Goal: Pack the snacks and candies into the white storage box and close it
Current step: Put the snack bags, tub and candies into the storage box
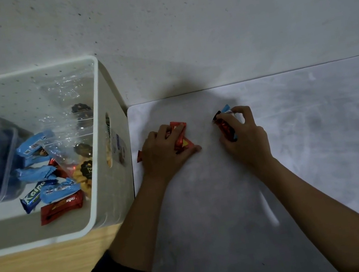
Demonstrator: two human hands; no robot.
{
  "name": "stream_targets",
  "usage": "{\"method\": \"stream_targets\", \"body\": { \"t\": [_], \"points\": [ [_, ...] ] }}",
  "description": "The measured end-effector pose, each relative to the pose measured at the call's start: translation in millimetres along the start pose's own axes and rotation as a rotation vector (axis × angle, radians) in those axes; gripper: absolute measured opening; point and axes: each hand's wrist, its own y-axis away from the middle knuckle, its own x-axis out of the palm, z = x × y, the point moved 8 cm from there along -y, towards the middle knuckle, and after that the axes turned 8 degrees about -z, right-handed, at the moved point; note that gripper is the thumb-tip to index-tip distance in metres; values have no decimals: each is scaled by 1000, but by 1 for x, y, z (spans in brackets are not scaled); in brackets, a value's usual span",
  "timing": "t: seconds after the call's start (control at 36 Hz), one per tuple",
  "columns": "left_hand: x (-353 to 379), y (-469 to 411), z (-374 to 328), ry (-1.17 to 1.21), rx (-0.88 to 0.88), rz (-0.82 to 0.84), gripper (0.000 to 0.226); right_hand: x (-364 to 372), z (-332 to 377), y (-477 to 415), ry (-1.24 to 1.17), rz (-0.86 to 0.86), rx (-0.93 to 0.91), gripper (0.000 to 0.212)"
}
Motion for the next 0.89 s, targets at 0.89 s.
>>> {"method": "stream_targets", "body": {
  "t": [0.89],
  "points": [
    [-7, -1, 1, 101, -67, 77, 44, -15, -5, 1, -139, -86, 110, 40]
  ]
}}
